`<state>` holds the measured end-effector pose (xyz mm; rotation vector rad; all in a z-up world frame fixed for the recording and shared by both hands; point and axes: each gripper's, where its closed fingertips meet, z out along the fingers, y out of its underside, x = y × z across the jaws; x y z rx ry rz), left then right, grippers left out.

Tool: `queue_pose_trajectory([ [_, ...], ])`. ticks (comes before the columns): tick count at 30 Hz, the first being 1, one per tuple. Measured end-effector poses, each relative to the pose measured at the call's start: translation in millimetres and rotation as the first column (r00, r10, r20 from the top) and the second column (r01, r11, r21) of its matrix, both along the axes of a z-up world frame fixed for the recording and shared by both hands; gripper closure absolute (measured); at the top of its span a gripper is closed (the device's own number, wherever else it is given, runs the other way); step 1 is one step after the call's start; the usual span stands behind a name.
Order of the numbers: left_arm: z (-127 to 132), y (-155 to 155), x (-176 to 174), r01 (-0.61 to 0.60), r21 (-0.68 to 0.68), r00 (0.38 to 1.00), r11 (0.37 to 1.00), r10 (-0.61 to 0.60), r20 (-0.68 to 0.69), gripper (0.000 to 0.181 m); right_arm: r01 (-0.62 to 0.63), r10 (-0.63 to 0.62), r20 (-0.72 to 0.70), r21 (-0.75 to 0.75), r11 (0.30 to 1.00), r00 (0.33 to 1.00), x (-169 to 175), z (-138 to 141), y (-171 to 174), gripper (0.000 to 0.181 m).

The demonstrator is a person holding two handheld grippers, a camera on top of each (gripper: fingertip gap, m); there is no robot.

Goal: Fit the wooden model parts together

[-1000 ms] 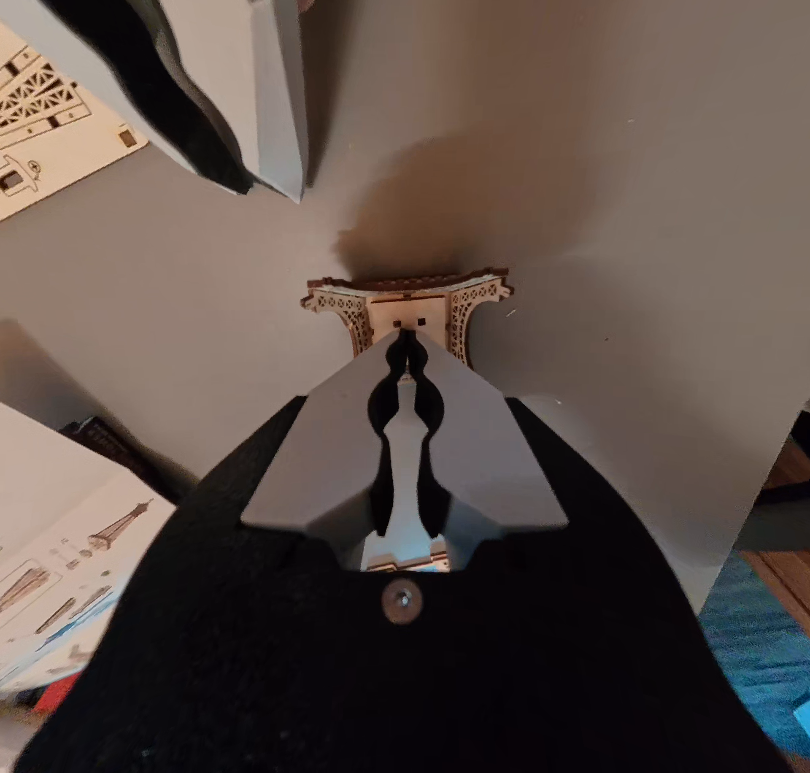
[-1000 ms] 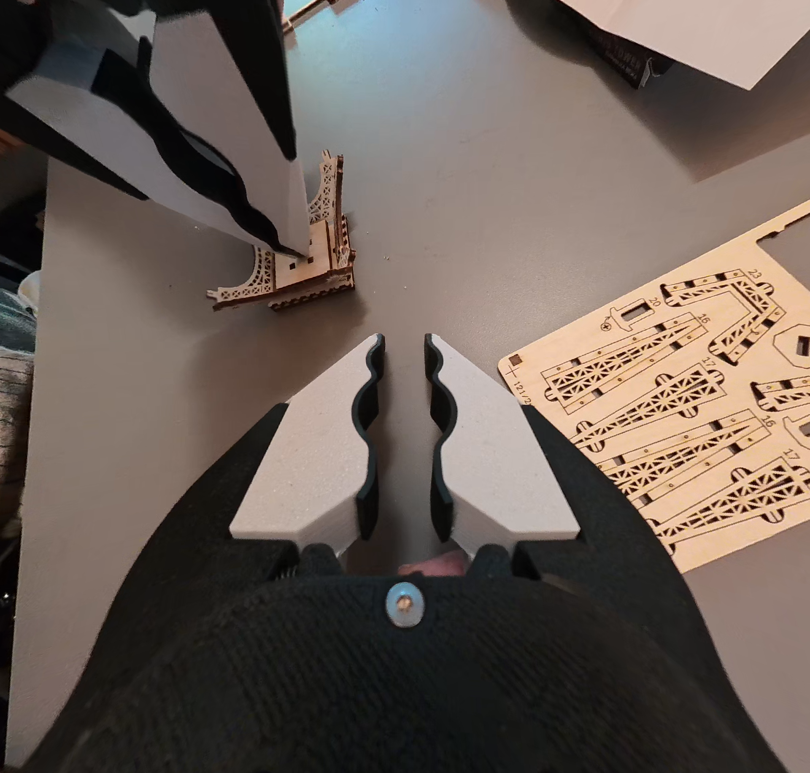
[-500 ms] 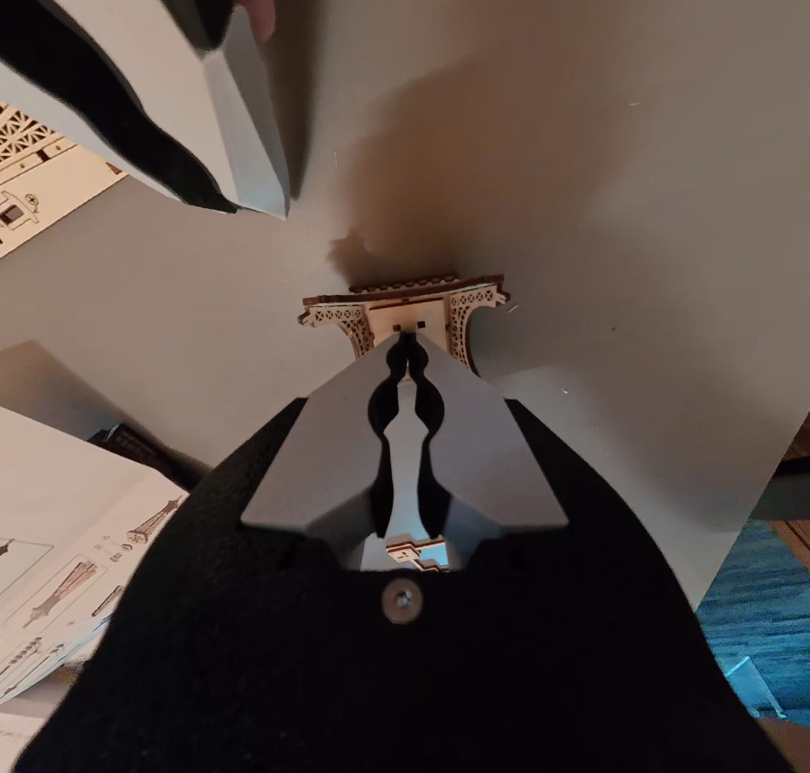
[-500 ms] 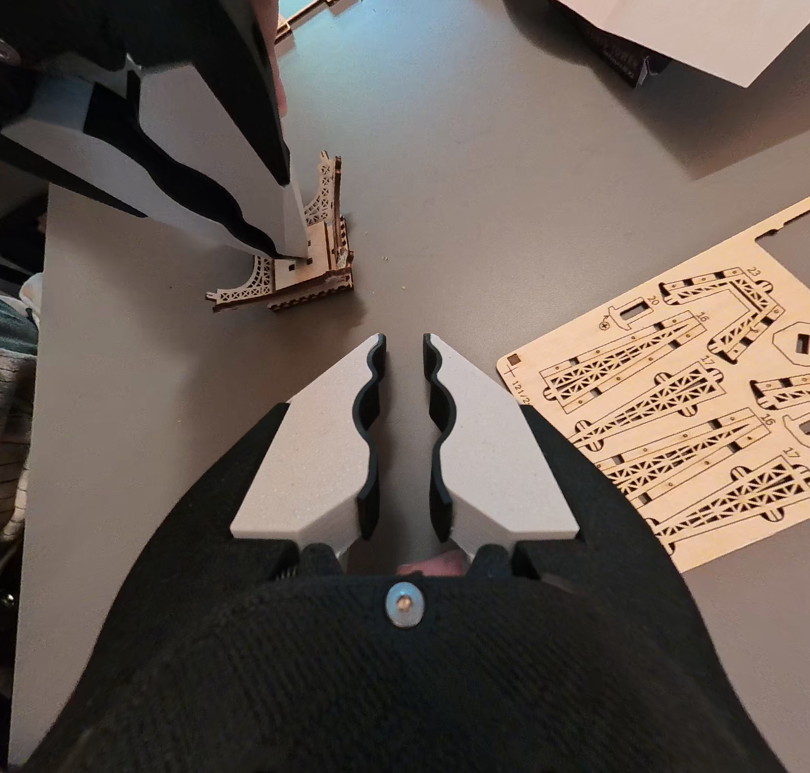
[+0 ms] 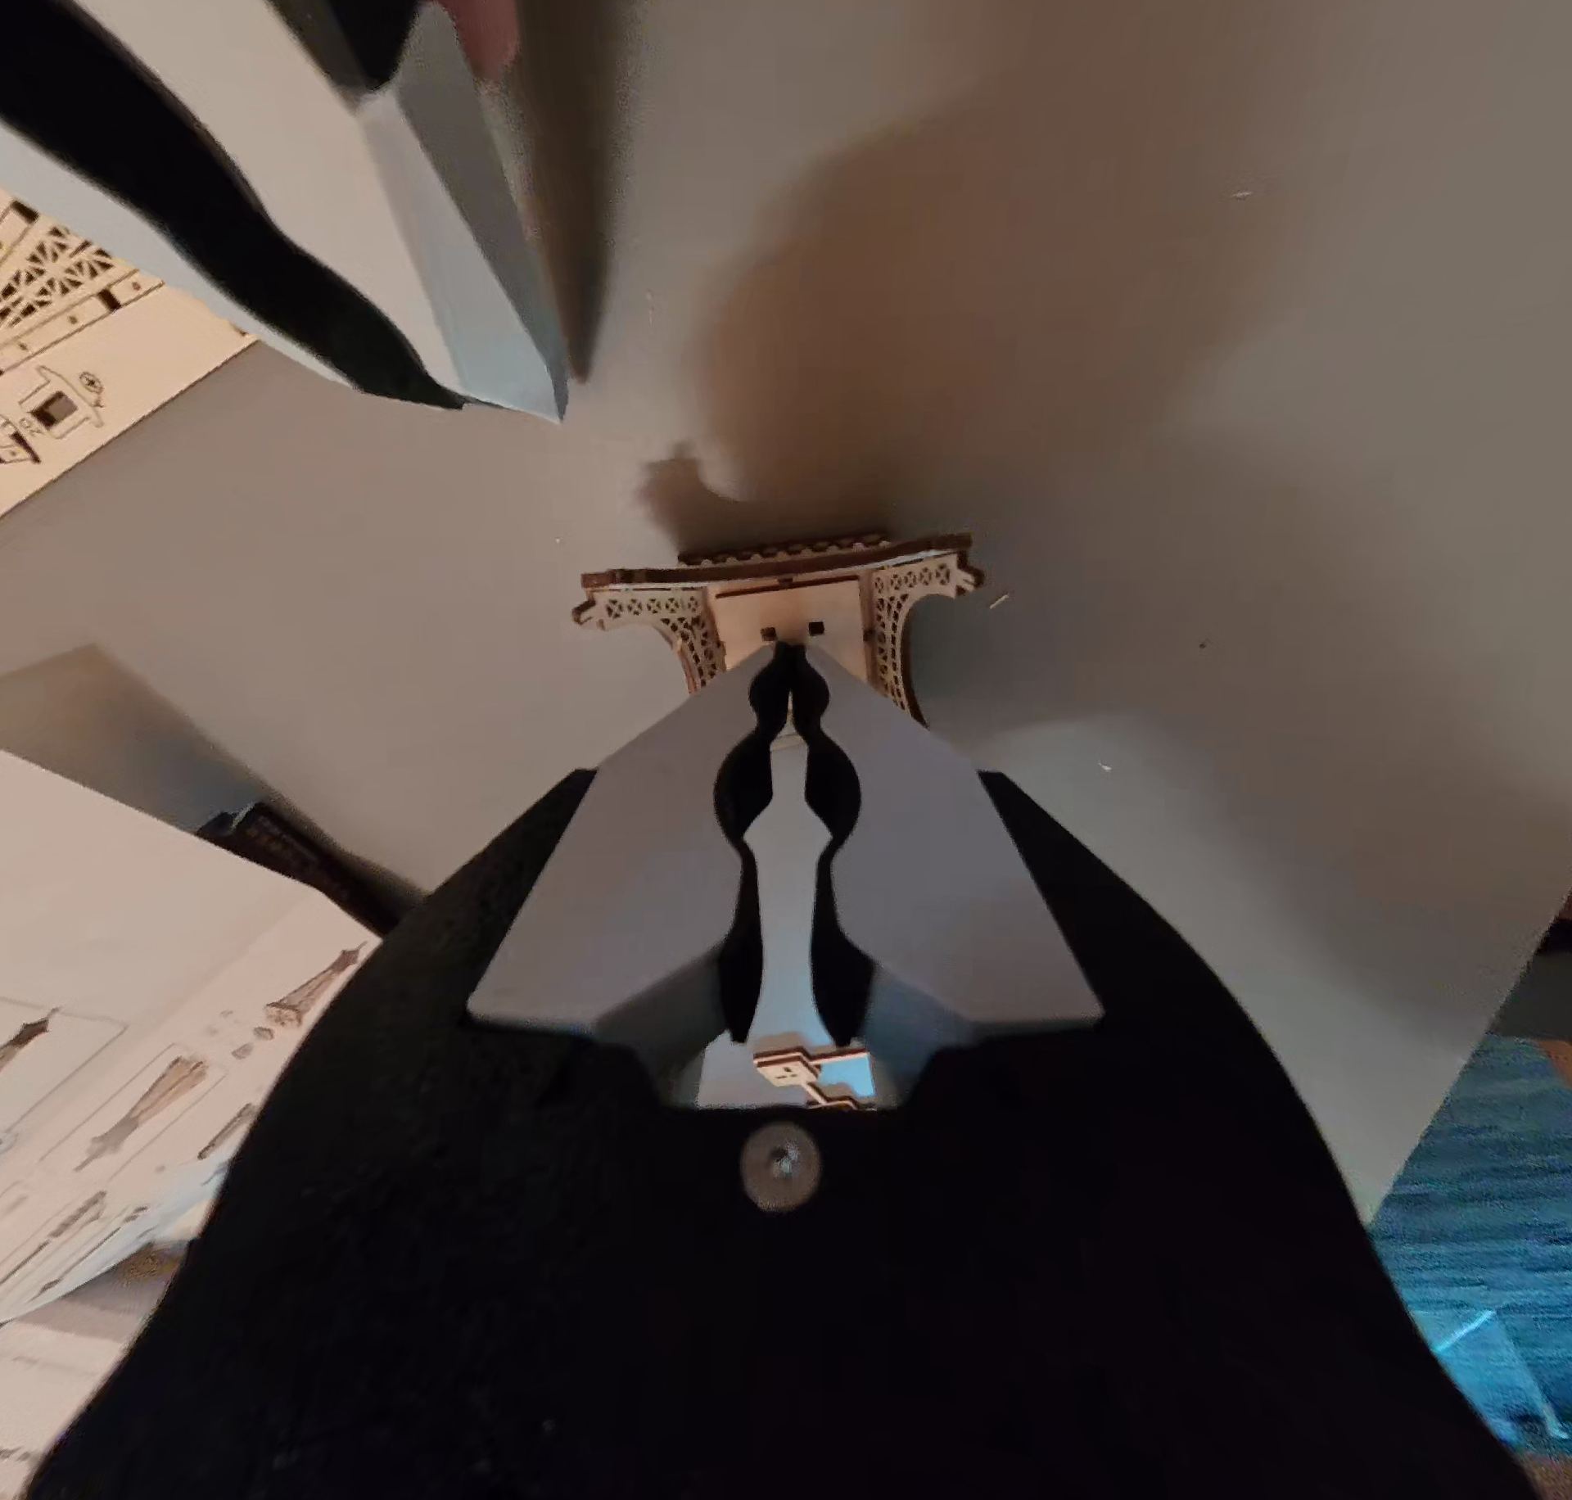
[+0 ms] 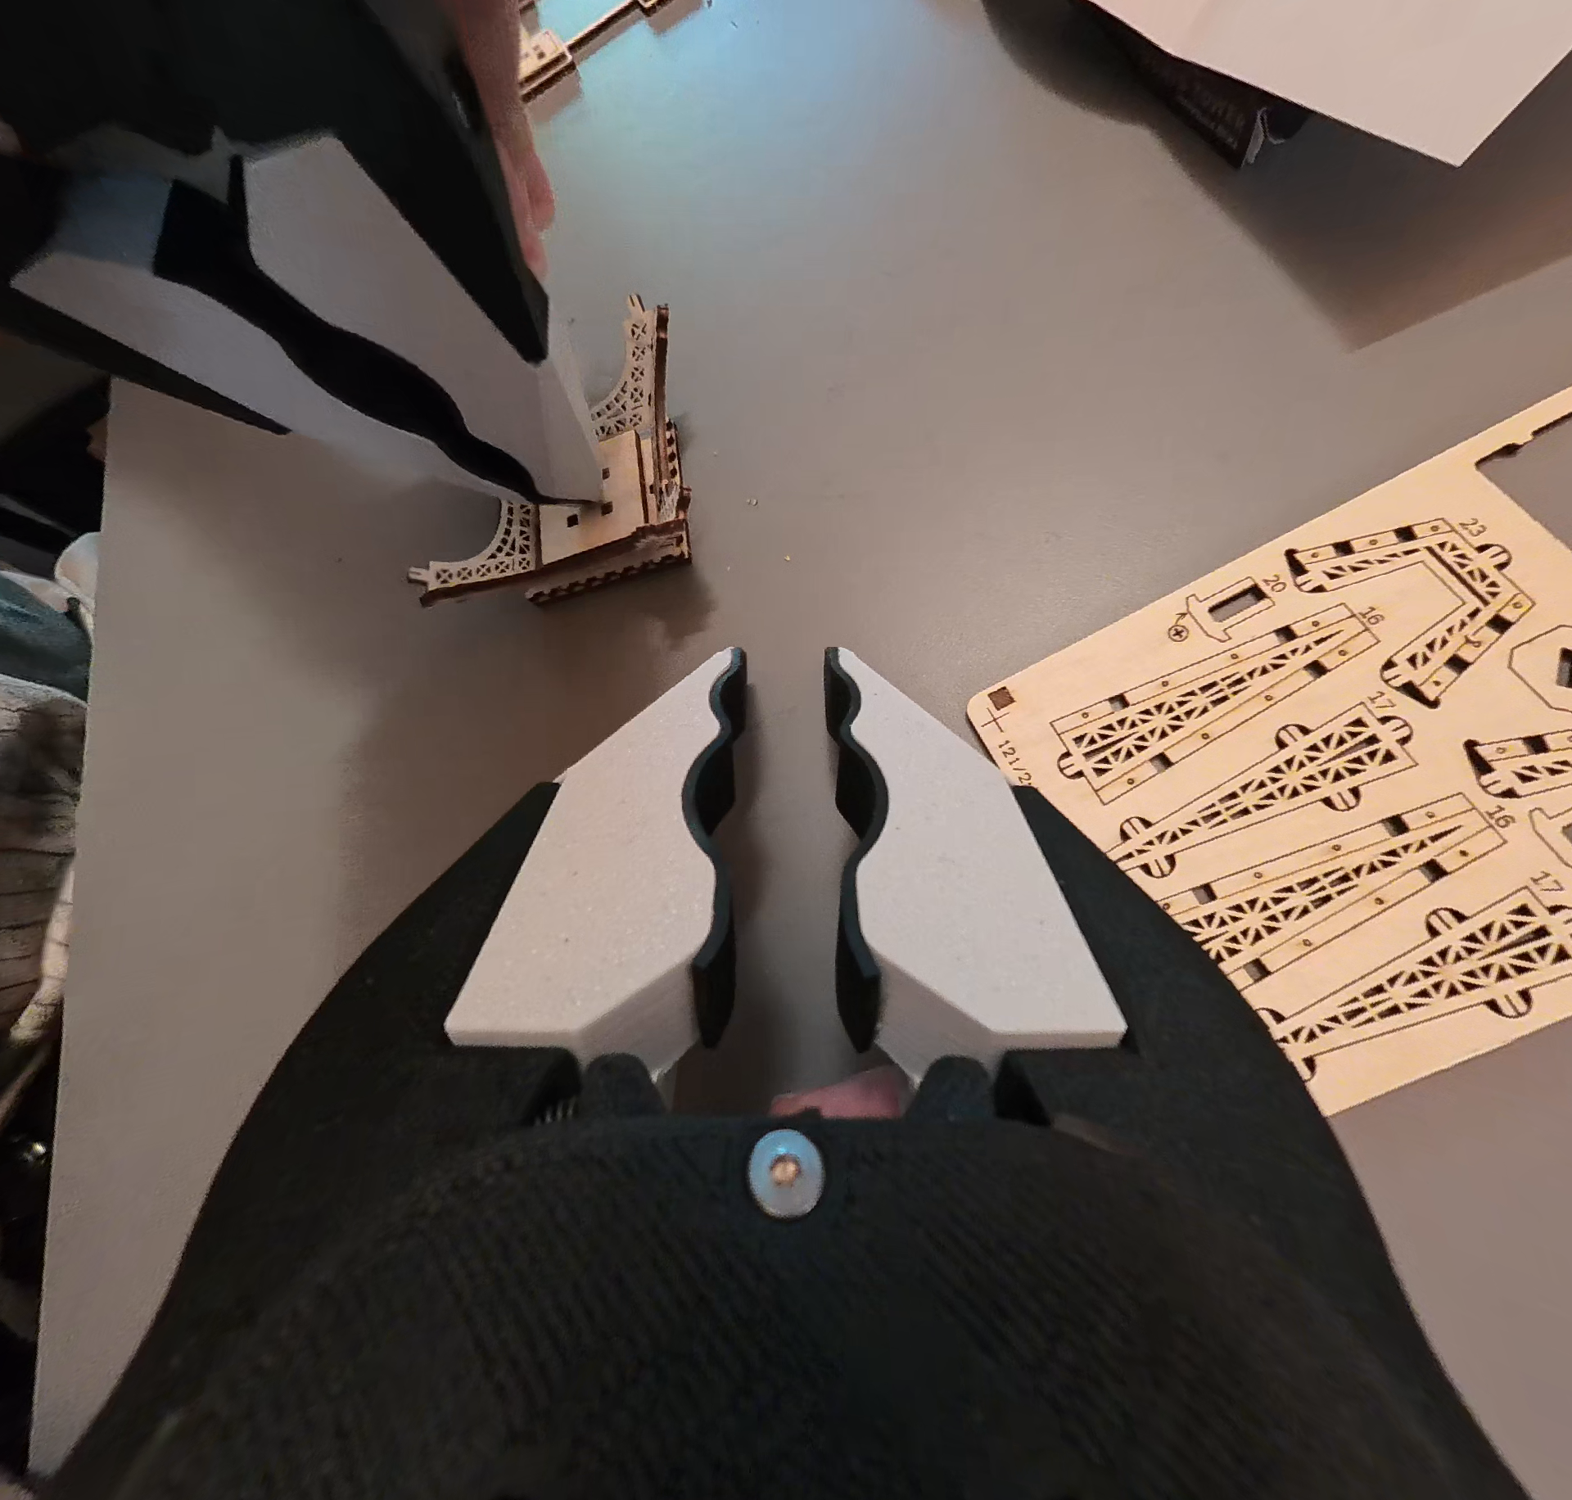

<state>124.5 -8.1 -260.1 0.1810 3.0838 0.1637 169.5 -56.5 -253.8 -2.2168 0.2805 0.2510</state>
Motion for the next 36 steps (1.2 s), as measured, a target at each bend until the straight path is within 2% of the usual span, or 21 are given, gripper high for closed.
queue_pose_trajectory([
  [1, 0, 0, 0, -0.015, -0.001, 1.0, 1.0, 0.015, -0.003, 0.181, -0.001, 0.001, -0.001, 0.001, 1.0, 1.0, 0, 0, 0, 0.165],
  [3, 0, 1, 0, -0.013, -0.023, 1.0, 1.0, 0.012, -0.007, 0.181, -0.002, 0.002, 0.004, -0.001, 1.0, 1.0, 0, 0, 0, 0.164],
  [6, 4, 1, -6, -0.101, -0.135, 0.991, 0.986, 0.088, -0.097, 0.181, -0.006, 0.006, 0.012, -0.003, 1.0, 1.0, -1, 0, 0, 0.163],
  [8, 22, -6, 1, -0.141, -0.29, 0.99, 0.946, 0.133, -0.048, 0.181, -0.004, 0.004, -0.002, 0.002, 1.0, 1.0, -1, 0, 0, 0.164],
  [9, 30, -8, -1, -0.161, -0.348, 0.987, 0.923, 0.148, -0.065, 0.181, -0.003, 0.004, -0.007, 0.003, 1.0, 1.0, 0, 0, 0, 0.164],
  [11, 36, -11, 1, -0.168, -0.412, 0.985, 0.895, 0.165, -0.045, 0.181, -0.003, 0.003, -0.001, 0.001, 1.0, 1.0, 0, 0, 0, 0.164],
  [14, 29, -7, 5, -0.113, -0.369, 0.992, 0.922, 0.129, 0.018, 0.181, -0.004, 0.004, 0.0, 0.001, 1.0, 1.0, 0, 0, 0, 0.164],
  [22, 20, -7, 3, -0.034, -0.251, 0.999, 0.967, 0.036, 0.004, 0.181, -0.002, 0.003, -0.012, 0.005, 1.0, 1.0, 0, 0, 0, 0.164],
  [27, -2, -4, -1, -0.026, -0.187, 1.0, 0.982, 0.023, -0.018, 0.181, -0.003, 0.003, -0.013, 0.005, 1.0, 1.0, 0, 0, 0, 0.164],
  [31, -1, 1, 0, -0.013, -0.153, 1.0, 0.988, 0.013, 0.0, 0.181, -0.004, 0.004, -0.011, 0.005, 1.0, 1.0, 0, 0, 0, 0.164],
  [34, 13, -8, 2, -0.018, -0.211, 1.0, 0.977, 0.02, 0.007, 0.181, -0.003, 0.003, -0.012, 0.005, 1.0, 1.0, 0, 0, 0, 0.164],
  [36, 9, -8, 1, -0.017, -0.201, 1.0, 0.979, 0.017, 0.0, 0.181, -0.003, 0.003, -0.013, 0.005, 1.0, 1.0, 0, 0, 0, 0.164],
])
